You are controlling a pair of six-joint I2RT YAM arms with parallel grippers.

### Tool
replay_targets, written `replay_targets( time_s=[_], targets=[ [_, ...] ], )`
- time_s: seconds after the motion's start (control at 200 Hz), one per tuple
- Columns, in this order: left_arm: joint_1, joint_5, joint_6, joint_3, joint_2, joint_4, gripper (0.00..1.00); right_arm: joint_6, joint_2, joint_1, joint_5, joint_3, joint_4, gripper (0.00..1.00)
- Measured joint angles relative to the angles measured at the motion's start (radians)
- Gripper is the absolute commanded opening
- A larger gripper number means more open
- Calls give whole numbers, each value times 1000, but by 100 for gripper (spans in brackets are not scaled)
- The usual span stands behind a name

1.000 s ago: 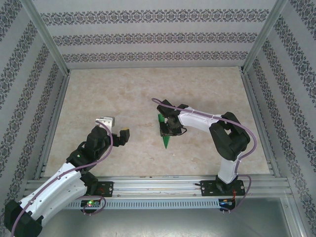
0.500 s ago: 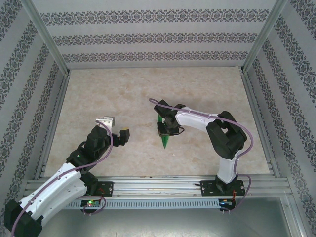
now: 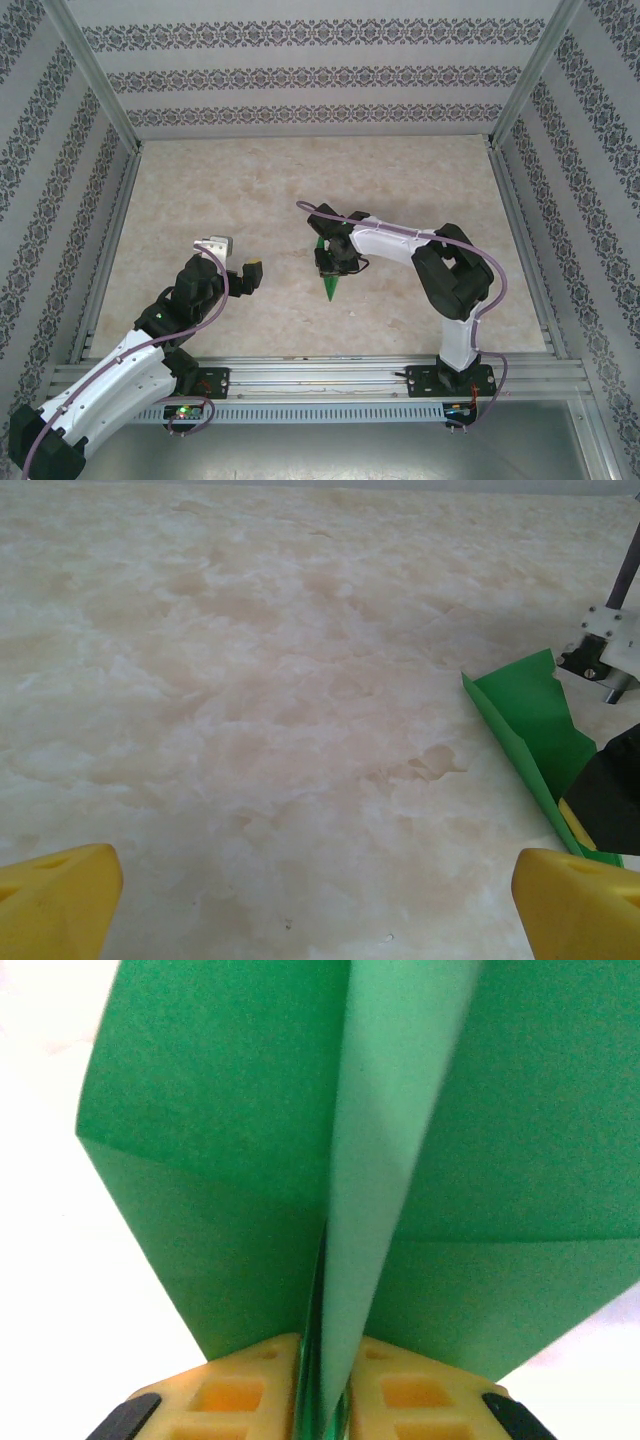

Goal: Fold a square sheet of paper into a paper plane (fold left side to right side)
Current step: Pick up the paper plane at the center of the table.

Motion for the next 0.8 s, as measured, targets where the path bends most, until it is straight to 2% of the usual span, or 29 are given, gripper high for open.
replay_targets(
  time_s=[0.4, 0.804],
  targets=[
    [0, 0, 1, 0, 0, 0, 100, 12, 25, 11, 11, 8, -1, 17],
    [0, -1, 4, 0, 0, 0, 100, 14, 25, 13, 44, 18, -29, 0]
  ],
)
